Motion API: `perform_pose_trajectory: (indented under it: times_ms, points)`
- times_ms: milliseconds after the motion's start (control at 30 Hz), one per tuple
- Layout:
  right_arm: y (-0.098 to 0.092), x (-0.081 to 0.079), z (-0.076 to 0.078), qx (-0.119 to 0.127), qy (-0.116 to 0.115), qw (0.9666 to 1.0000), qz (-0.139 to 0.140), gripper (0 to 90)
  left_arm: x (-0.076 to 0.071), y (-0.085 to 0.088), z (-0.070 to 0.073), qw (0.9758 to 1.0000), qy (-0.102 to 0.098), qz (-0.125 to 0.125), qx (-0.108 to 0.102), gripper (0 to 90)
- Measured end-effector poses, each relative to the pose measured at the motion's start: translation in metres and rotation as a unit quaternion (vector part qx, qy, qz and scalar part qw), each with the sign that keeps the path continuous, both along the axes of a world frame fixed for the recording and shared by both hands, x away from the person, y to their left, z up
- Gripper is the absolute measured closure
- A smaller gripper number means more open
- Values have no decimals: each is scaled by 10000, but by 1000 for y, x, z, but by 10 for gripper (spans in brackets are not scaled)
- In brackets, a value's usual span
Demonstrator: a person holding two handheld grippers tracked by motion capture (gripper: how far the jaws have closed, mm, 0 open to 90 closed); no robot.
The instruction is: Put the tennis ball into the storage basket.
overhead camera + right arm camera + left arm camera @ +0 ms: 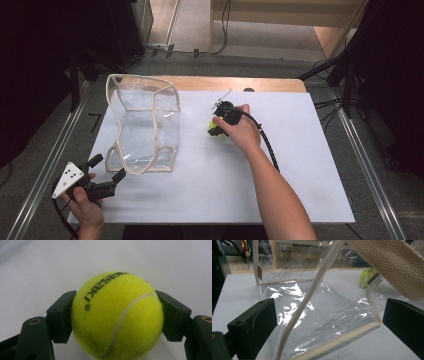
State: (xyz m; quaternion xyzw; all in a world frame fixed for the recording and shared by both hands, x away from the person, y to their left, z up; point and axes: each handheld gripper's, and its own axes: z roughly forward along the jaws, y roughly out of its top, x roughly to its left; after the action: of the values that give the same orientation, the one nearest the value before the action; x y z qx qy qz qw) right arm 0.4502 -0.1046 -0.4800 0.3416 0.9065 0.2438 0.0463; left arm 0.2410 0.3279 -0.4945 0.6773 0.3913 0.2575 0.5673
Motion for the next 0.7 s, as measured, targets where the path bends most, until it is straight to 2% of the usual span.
perform_pose_trajectory:
  times_ms: [533, 700]
  points:
    - [8, -6, 10, 57, -80, 9997, 239, 235, 0, 1, 0, 10000, 2, 0, -54, 0]
    - [12, -9, 14, 14, -19, 9998, 217, 236, 0, 1, 0, 10000, 3, 4, -57, 0]
